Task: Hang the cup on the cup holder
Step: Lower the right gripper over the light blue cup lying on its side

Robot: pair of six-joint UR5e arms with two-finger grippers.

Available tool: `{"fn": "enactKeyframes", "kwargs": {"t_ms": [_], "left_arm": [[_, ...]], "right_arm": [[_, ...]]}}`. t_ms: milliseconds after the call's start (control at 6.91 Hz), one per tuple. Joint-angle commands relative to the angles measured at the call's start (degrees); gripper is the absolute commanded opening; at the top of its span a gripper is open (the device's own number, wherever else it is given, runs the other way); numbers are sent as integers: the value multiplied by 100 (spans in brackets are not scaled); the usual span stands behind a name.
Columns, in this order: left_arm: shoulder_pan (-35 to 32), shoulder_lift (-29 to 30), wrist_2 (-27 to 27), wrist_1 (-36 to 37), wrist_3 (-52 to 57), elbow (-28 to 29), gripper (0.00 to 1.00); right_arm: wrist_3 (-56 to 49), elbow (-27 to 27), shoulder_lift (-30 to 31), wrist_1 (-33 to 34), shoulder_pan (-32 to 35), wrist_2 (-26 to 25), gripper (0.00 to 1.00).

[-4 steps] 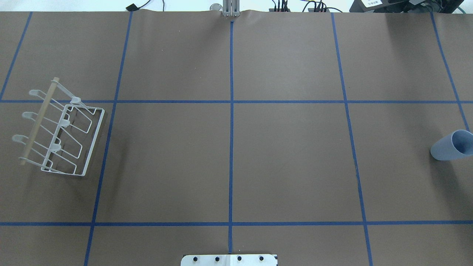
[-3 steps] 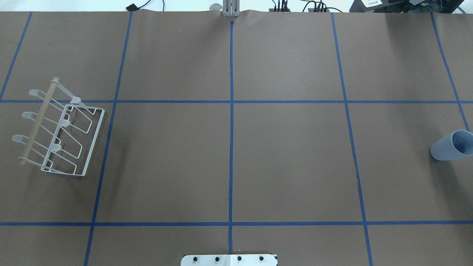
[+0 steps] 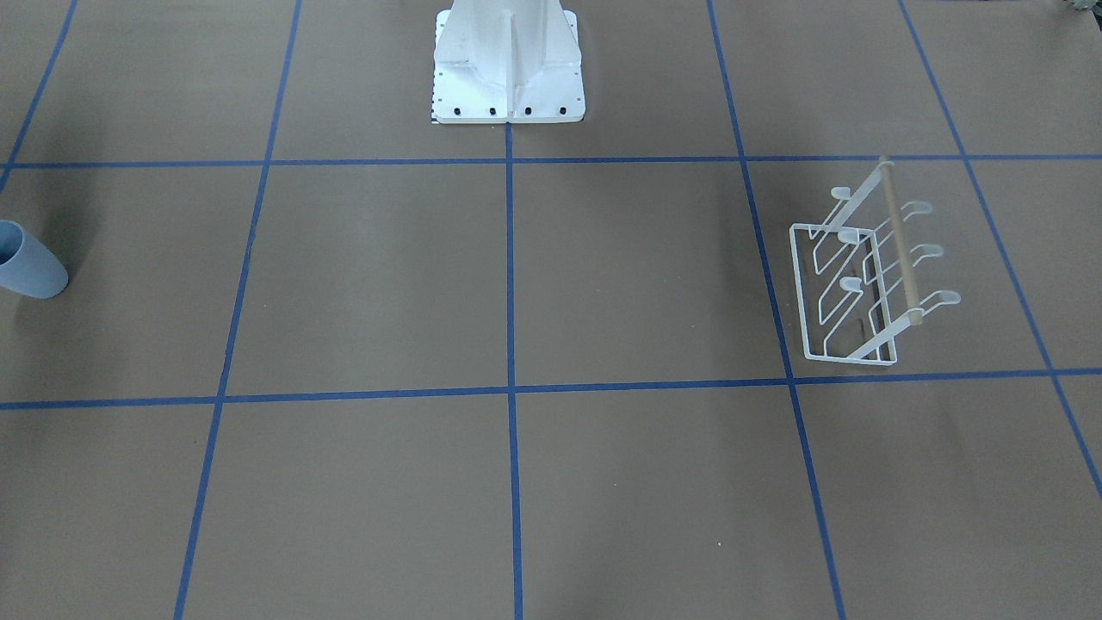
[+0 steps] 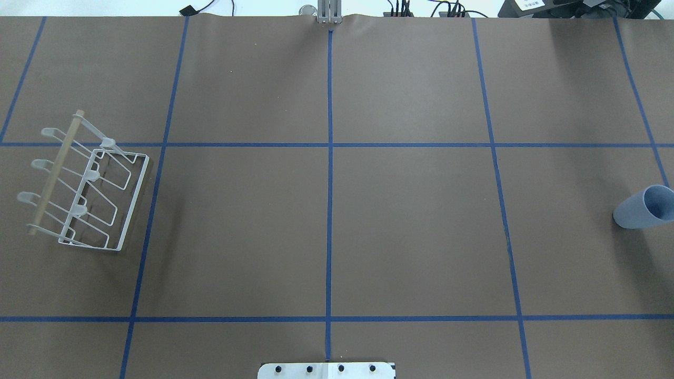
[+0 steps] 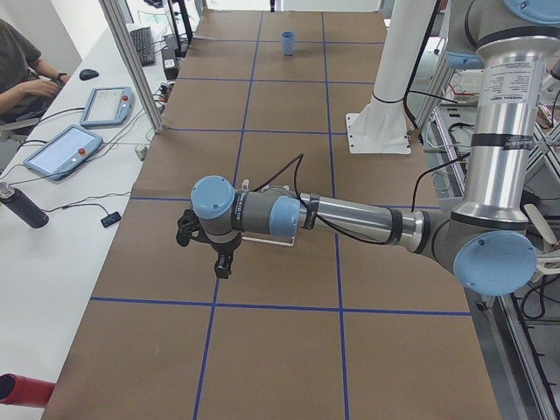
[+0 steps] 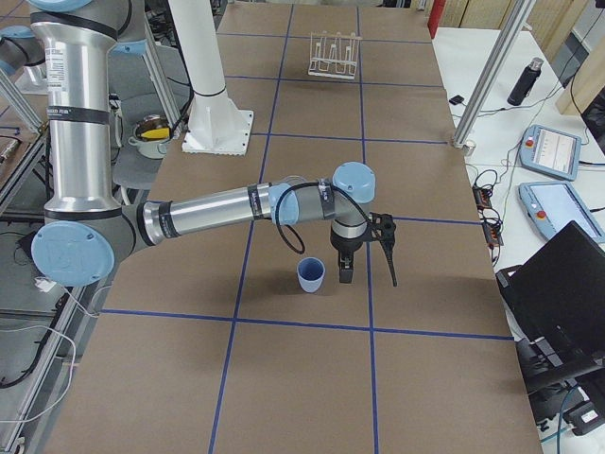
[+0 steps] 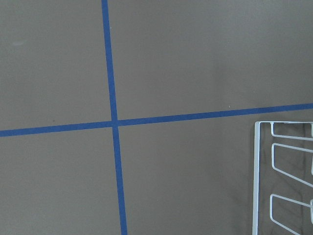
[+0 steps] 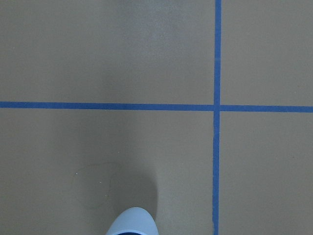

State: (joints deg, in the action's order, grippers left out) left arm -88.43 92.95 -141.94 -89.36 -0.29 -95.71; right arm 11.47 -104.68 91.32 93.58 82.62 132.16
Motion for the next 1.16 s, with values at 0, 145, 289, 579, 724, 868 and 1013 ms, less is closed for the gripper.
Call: {"fn": "enactKeyframes", "kwargs": {"t_ms": [0, 145, 289, 579, 724, 868, 1013], "left_arm": [[1, -49, 0, -249, -6, 17, 98], [1, -49, 0, -249, -6, 26, 98], [1, -58, 0, -257, -6, 35, 98], [1, -84, 0, -266, -6, 122, 98], [1, -93, -9, -284, 3, 218, 98], [1, -93, -9, -293, 3, 228, 98], [1, -102, -9, -301, 3, 219, 98]], "right_arm": [[48, 9, 0, 3, -9, 3, 100], [13, 0, -17, -6, -26, -6, 100], [22, 0, -18, -6, -35, -23, 100], [4, 35, 9, 11, -88, -32, 100], [13, 253, -87, -14, -140, 3, 100], [13, 255, -79, -15, -254, 29, 100], [30, 229, -36, -23, -429, 282, 100]]}}
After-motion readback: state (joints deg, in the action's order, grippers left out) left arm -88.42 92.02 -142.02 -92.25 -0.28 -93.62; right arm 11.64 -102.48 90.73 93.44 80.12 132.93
